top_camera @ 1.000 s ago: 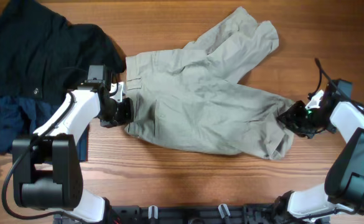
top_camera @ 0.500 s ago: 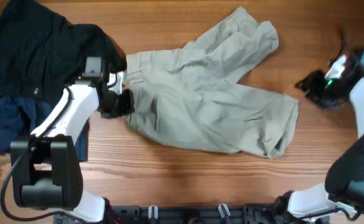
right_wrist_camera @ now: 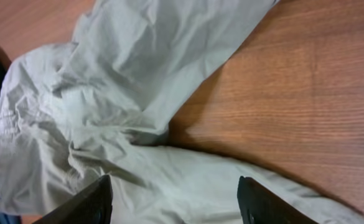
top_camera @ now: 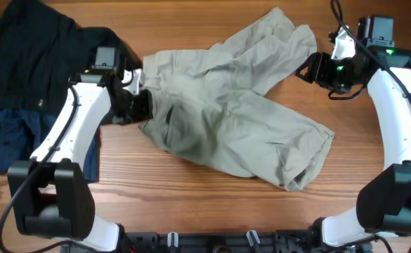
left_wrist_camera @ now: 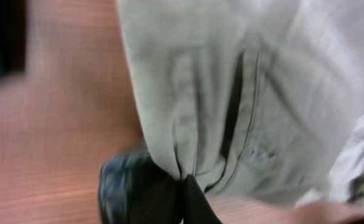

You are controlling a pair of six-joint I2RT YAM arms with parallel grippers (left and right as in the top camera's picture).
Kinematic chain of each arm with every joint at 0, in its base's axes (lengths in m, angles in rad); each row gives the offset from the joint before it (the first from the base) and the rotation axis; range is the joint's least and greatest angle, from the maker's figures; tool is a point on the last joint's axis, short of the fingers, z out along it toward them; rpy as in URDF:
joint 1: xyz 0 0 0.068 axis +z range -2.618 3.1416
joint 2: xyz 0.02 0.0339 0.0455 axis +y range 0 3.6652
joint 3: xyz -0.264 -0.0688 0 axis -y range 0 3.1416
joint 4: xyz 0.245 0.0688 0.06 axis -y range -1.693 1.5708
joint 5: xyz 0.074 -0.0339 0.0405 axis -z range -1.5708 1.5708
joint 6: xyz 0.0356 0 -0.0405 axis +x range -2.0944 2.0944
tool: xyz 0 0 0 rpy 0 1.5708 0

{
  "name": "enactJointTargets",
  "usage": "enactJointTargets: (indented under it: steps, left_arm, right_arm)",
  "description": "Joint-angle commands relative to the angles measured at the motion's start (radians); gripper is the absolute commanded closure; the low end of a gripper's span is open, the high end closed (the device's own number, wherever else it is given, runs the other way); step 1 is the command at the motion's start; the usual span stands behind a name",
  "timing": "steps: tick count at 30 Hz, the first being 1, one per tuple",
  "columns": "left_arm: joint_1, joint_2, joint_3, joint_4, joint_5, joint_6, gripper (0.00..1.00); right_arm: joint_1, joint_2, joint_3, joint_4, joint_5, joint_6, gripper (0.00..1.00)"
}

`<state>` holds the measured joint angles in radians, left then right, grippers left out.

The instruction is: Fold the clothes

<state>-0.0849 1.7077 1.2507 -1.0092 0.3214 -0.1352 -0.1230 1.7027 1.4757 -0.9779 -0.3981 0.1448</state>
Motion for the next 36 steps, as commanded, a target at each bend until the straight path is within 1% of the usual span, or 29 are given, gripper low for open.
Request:
enactJointTargets:
  steps: [1,3,4,5,6,8,10,11,12,13,15,16,17,18,19,20,22,23,29,32,36]
  left_arm:
    - [-0.018,-0.021,0.009,-0.131,-0.147,-0.06,0.95]
    - [-0.018,-0.021,0.009,-0.187,-0.22,-0.095,0.84]
    - [-0.018,-0.021,0.009,-0.19,-0.237,-0.11,0.75]
    - [-0.018,-0.021,0.009,-0.18,-0.253,-0.128,0.6]
    - [-0.018,-0.021,0.009,-0.173,-0.262,-0.148,0.47]
    - [-0.018,-0.021,0.016,-0.145,-0.263,-0.174,0.4]
    - [-0.018,-0.021,0.051,-0.088,-0.243,-0.188,0.39]
    - [-0.023,-0.021,0.072,-0.027,-0.229,-0.187,0.39]
    - [-0.032,-0.021,0.082,0.056,-0.229,-0.187,0.41]
    - [-0.043,-0.021,0.082,0.175,-0.229,-0.175,0.44]
    - [-0.072,0.001,0.082,0.37,-0.23,-0.16,0.7]
    - [-0.089,0.02,0.082,0.453,-0.23,-0.16,0.81]
    - [-0.099,0.034,0.082,0.496,-0.232,-0.16,0.86]
    - [-0.116,0.064,0.082,0.554,-0.238,-0.161,0.93]
    - [-0.128,0.094,0.082,0.586,-0.247,-0.161,0.96]
    - [-0.139,0.123,0.082,0.605,-0.262,-0.161,0.96]
    - [-0.151,0.166,0.082,0.627,-0.3,-0.161,0.96]
    - [-0.159,0.201,0.082,0.66,-0.327,-0.161,0.96]
    - [-0.162,0.335,0.082,0.867,-0.342,-0.164,0.96]
    - [-0.162,0.388,0.082,0.898,-0.342,-0.174,0.96]
    - [-0.162,0.434,0.082,0.885,-0.342,-0.192,0.96]
  right_arm:
    - [0.007,-0.01,0.011,-0.005,-0.003,0.011,0.35]
    - [0.008,-0.01,0.011,-0.008,-0.003,0.007,0.34]
    - [0.008,-0.01,0.011,-0.008,-0.003,0.003,0.34]
    - [0.008,-0.01,0.011,-0.003,-0.007,-0.015,0.32]
    - [0.008,-0.01,0.012,0.003,-0.006,-0.021,0.31]
    - [0.008,-0.01,0.012,0.027,-0.014,-0.042,0.3]
    - [0.008,-0.01,0.012,0.07,-0.014,-0.049,0.3]
    - [0.008,-0.009,0.012,0.098,-0.014,-0.05,0.3]
    - [0.014,-0.007,0.012,0.127,-0.013,-0.053,0.3]
    - [0.026,-0.003,0.012,0.162,-0.011,-0.066,0.32]
    - [0.07,0.003,0.012,0.232,0.083,-0.067,0.5]
    - [0.094,0.006,0.012,0.259,0.132,-0.066,0.55]
    - [0.112,0.008,0.012,0.282,0.163,-0.067,0.63]
    - [0.141,0.014,0.012,0.327,0.213,-0.067,0.75]
    - [0.167,0.026,0.012,0.375,0.251,-0.067,0.83]
    - [0.183,0.045,0.012,0.41,0.27,-0.066,0.89]
    - [0.198,0.085,0.012,0.457,0.272,-0.066,0.92]
    - [0.204,0.134,0.012,0.494,0.272,-0.065,0.94]
    - [0.211,0.312,0.013,0.565,0.248,-0.042,0.95]
    - [0.211,0.361,0.013,0.566,0.232,0.024,0.95]
    - [0.211,0.405,0.012,0.546,0.226,0.093,0.94]
